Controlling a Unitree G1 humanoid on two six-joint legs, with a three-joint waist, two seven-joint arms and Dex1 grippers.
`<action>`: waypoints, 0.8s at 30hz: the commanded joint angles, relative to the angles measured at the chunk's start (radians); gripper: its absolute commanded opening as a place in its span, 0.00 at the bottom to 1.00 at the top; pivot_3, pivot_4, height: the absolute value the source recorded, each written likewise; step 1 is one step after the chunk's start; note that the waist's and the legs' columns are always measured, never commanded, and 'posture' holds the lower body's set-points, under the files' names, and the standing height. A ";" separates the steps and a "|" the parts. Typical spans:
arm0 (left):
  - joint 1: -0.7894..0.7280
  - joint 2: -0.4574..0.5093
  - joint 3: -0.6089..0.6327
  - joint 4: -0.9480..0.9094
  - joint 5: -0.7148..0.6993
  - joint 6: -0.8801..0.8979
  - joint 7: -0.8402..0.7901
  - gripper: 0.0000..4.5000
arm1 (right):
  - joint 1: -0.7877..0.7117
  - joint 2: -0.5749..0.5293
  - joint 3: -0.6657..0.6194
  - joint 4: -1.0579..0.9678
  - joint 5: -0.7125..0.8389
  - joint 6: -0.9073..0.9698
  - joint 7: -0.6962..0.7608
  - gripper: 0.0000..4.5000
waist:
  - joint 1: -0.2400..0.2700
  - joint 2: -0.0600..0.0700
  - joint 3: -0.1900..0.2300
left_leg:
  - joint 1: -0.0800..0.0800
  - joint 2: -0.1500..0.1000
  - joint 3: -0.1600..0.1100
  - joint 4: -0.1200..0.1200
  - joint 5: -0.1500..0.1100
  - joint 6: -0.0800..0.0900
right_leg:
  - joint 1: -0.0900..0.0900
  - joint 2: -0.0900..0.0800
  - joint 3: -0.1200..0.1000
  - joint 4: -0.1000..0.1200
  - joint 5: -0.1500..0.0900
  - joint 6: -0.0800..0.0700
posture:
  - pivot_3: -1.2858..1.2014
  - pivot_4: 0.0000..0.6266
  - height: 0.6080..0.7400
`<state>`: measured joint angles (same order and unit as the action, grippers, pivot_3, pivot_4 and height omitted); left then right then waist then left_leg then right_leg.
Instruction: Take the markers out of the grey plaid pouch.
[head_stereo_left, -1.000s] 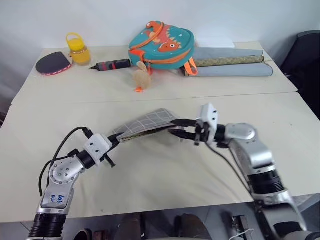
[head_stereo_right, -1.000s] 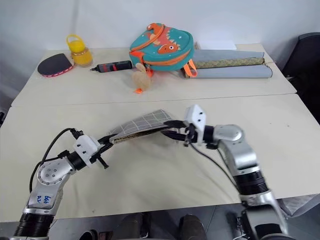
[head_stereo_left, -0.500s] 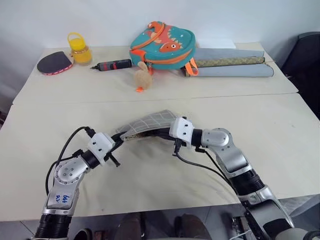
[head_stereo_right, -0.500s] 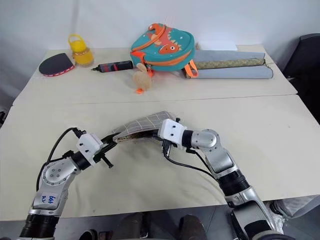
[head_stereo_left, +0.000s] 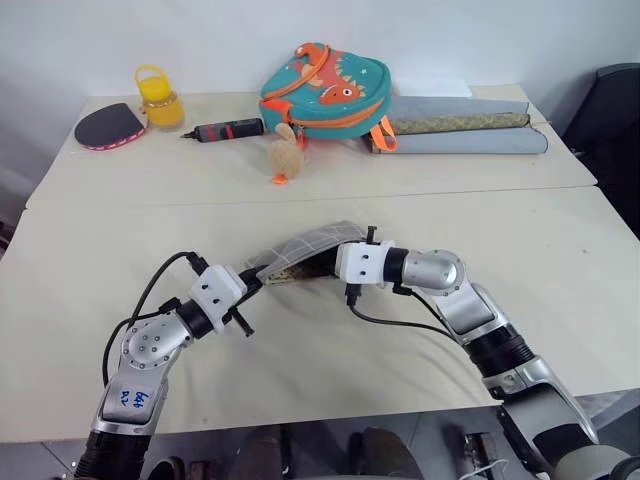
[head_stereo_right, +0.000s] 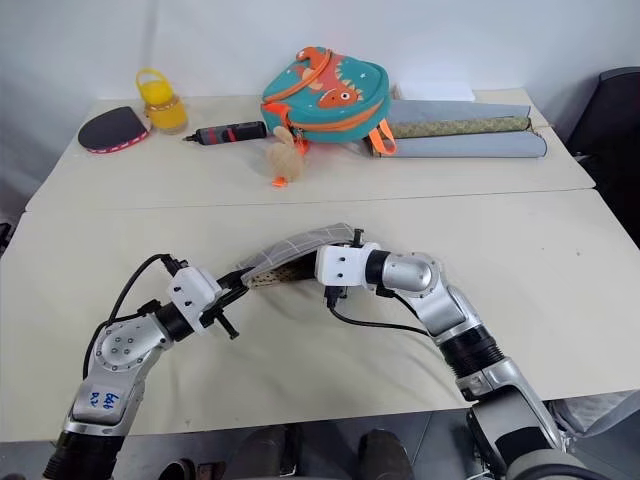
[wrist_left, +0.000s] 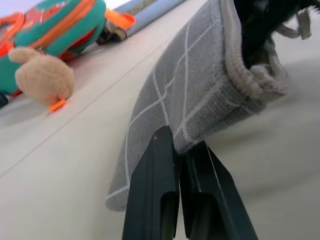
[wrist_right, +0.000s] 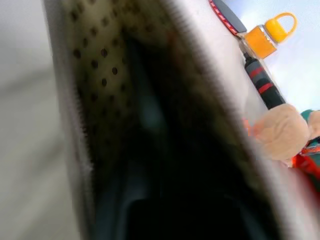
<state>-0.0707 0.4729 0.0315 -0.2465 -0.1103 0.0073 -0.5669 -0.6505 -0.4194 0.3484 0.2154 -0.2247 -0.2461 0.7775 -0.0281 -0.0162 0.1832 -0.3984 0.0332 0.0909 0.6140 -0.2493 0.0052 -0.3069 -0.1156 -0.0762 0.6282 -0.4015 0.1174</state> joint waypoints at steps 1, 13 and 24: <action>-0.003 -0.009 0.004 -0.068 -0.027 0.010 0.005 0.00 | -0.027 -0.008 -0.004 0.009 -0.024 -0.045 -0.027 0.63 | 0.000 0.000 0.000 | 0.000 0.000 0.000 0.000 0.000 0.000 | 0.000 0.000 0.000 0.000 0.000 0.000 | 0.52 0.24 1.00; -0.005 -0.018 0.025 -0.080 -0.112 0.092 -0.020 0.00 | -0.016 -0.020 -0.025 -0.076 0.139 0.069 0.159 0.79 | 0.000 0.000 0.000 | 0.000 0.000 0.000 0.000 0.001 0.000 | 0.001 0.000 0.000 0.000 0.000 0.000 | 0.52 0.24 1.00; -0.109 0.025 0.029 -0.157 -0.531 0.658 -0.086 0.00 | -0.101 -0.245 -0.050 -0.288 0.370 0.481 0.519 0.47 | 0.000 0.000 0.000 | -0.002 0.000 -0.003 0.002 0.000 0.001 | 0.002 0.000 -0.001 -0.001 0.000 0.000 | 0.52 0.24 1.00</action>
<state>-0.1704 0.4901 0.0579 -0.3530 -0.5647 0.5940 -0.6355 -0.7150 -0.6326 0.3267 -0.0465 0.1280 0.1959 1.2569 -0.0277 -0.0163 0.1834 -0.3997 0.0330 0.0875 0.6161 -0.2488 0.0059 -0.3049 -0.1155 -0.0771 0.6271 -0.4014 0.1173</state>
